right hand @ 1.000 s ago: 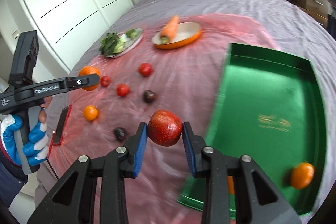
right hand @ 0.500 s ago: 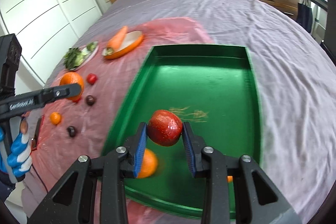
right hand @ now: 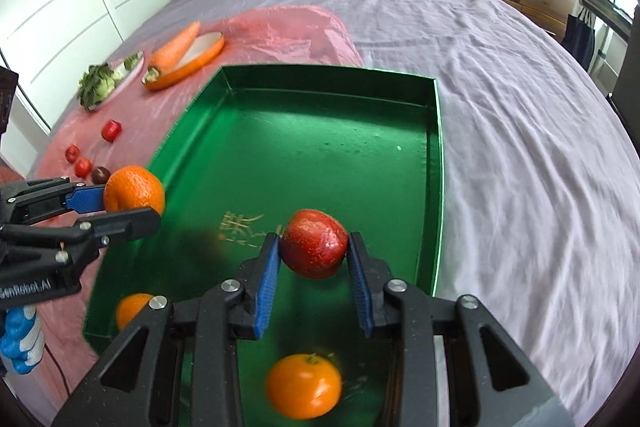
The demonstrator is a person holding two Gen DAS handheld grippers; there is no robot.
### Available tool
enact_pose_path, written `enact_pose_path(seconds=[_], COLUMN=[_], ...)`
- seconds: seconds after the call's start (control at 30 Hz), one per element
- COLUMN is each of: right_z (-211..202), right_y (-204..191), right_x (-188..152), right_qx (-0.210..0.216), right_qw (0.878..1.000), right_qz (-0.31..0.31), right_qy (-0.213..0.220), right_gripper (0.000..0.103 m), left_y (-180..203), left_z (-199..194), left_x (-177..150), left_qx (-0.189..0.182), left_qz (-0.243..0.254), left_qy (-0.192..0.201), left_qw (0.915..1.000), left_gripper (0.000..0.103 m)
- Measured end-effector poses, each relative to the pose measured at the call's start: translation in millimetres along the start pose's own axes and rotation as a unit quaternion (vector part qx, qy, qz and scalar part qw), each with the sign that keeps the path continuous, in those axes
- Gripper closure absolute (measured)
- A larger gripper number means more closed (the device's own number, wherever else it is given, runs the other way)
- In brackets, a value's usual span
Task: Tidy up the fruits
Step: 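Carry orange and tomato into the green tray and open both grippers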
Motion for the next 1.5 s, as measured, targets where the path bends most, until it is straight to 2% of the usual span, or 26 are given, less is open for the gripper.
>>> enact_pose_path(seconds=[0.3,0.47,0.5,0.53,0.57,0.6,0.77,1.1,1.3,1.5], right_z=[13.0,11.9,10.9,9.8,7.2,4.9,-9.2,-66.7,-111.8,-146.6], right_y=[9.6,11.4,11.7,12.5,12.8,11.2,8.7,-2.9,-15.1,-35.4], right_x=[-9.8,-10.0,-9.7,-9.4,-8.3,-7.1,-3.6,-6.2,-14.4,-34.1], right_qx=[-0.002,-0.006,-0.006,-0.009,-0.013,-0.010,-0.010,-0.005,-0.002,0.001], right_qw=[1.000,1.000,1.000,1.000,1.000,1.000,1.000,0.999,0.998,0.997], right_qz=[-0.011,-0.013,-0.014,-0.015,-0.016,-0.017,-0.019,-0.024,-0.029,-0.041], right_qy=[-0.017,-0.017,-0.017,-0.015,-0.012,-0.008,0.002,0.034,0.057,0.068], right_gripper=[0.056,0.055,0.053,0.044,0.017,0.010,0.009,0.009,0.008,0.008], left_y=[8.0,7.6,6.3,5.1,4.6,4.3,3.2,15.0,15.8,12.8], left_z=[24.7,24.7,24.4,23.8,23.6,23.4,13.0,-41.0,-79.8,-114.1], left_x=[-8.7,-9.2,-8.7,-8.9,-9.2,-9.8,-11.7,-6.7,-17.6,-42.1], left_qx=[0.014,0.020,0.023,0.027,0.027,0.026,0.030,0.030,0.040,0.048], left_qz=[0.010,0.008,0.006,0.006,0.005,0.003,-0.001,0.006,0.006,0.002], left_qy=[-0.021,-0.022,-0.022,-0.022,-0.023,-0.024,-0.021,0.013,0.035,0.056], left_qw=[0.9996,0.9995,0.9995,0.9994,0.9994,0.9994,0.9993,0.9995,0.9986,0.9973], left_gripper=[0.065,0.064,0.064,0.064,0.064,0.064,0.064,0.060,0.060,0.060])
Point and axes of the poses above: each gripper's, at about its wrist camera, not at the fingertips, and z roughly the way its jaws point, y to its right, x to its top, the point moved 10 cm from there along z, roughly the way its jaws point, and after that the axes turned 1 degree about x, right-handed, at the moved point
